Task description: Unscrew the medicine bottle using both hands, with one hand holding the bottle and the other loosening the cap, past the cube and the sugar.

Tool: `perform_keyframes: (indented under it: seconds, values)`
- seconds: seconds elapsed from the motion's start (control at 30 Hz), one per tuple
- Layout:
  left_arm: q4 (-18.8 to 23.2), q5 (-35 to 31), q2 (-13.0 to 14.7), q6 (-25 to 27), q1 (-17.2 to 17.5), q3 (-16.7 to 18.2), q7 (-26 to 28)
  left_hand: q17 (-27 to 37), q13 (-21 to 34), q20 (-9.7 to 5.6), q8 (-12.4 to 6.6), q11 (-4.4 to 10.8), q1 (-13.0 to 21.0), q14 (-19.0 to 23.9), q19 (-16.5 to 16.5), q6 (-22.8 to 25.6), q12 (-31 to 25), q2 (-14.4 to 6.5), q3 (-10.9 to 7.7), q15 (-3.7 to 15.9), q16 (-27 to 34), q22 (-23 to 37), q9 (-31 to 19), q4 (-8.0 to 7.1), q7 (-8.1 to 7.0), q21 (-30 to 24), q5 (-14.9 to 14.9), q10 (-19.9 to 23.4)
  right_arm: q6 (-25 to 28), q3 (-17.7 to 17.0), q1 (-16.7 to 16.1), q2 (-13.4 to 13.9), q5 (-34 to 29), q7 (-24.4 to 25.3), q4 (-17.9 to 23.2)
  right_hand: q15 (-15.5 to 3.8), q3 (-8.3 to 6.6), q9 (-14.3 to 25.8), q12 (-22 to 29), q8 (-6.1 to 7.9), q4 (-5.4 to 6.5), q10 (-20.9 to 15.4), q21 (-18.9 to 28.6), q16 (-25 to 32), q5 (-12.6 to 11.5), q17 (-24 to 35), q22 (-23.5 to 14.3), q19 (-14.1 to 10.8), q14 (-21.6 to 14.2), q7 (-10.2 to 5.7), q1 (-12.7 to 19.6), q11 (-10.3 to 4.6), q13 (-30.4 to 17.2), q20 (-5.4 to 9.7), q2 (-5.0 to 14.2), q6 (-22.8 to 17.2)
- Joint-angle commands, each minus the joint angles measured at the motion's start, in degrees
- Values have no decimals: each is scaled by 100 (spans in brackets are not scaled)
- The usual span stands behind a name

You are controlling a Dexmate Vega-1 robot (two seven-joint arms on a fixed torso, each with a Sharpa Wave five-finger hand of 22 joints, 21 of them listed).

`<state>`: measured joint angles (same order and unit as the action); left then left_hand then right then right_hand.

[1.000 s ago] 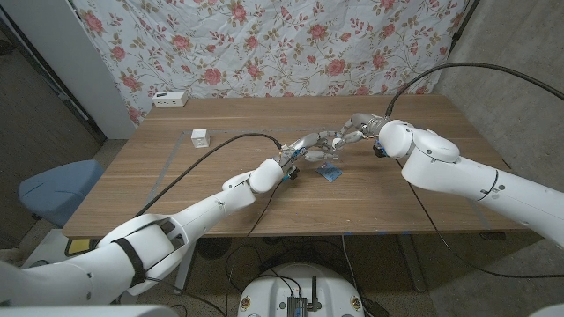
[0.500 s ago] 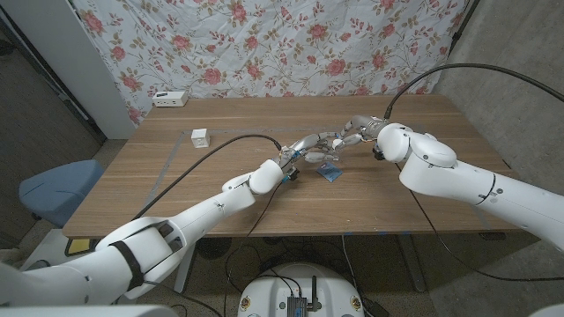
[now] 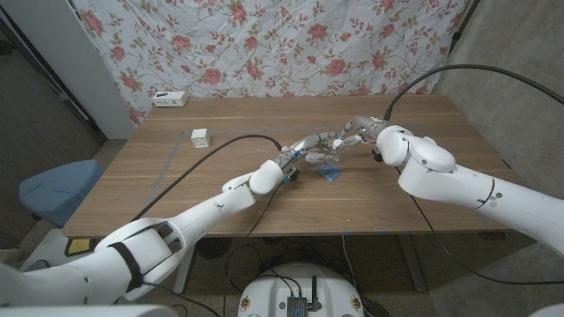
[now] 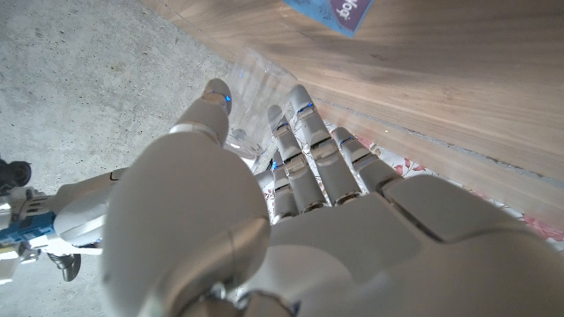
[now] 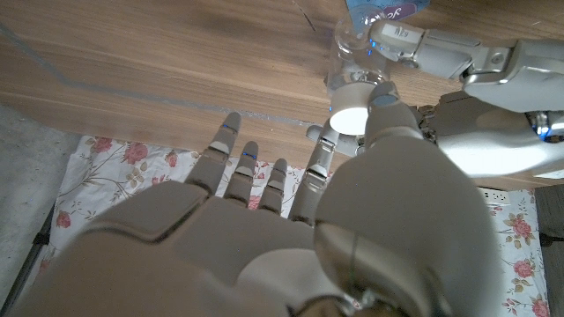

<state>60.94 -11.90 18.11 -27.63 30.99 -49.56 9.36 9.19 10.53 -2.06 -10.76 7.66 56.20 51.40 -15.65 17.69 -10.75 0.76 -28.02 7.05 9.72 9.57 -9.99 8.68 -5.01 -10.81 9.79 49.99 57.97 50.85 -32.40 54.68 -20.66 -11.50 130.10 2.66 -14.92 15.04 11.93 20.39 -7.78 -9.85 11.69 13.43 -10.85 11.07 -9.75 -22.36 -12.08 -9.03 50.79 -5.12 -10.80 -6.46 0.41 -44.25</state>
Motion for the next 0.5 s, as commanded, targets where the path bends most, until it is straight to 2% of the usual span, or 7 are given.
perform_keyframes:
  seconds: [0.03, 0.5]
  values:
    - [52, -3, 19, 19, 24, 10, -23, 11, 25, -757, 9, 203, 2, 38, -43, 3, -44, -56, -41, 516, 30, 1, -11, 8, -26, 11, 26, 234, -125, -98, -99, 5, -7, 46, -16, -48, -39, 16, 23, 47, -59, -69, 13, 17, -30, 21, -12, -60, -62, -14, 103, -21, -20, 14, 26, -73]
    - [79, -4, 23, 40, 27, 14, -40, 13, 25, -757, 10, 207, -11, 47, -44, 0, -43, -66, -43, 513, 34, 0, -11, -2, -26, 11, 26, 233, -390, -412, -235, 68, 339, -16, -39, -118, -204, -28, -45, -48, -170, -9, -30, -35, -44, 21, -12, -20, -5, -150, 409, -134, -15, 29, 197, 85]
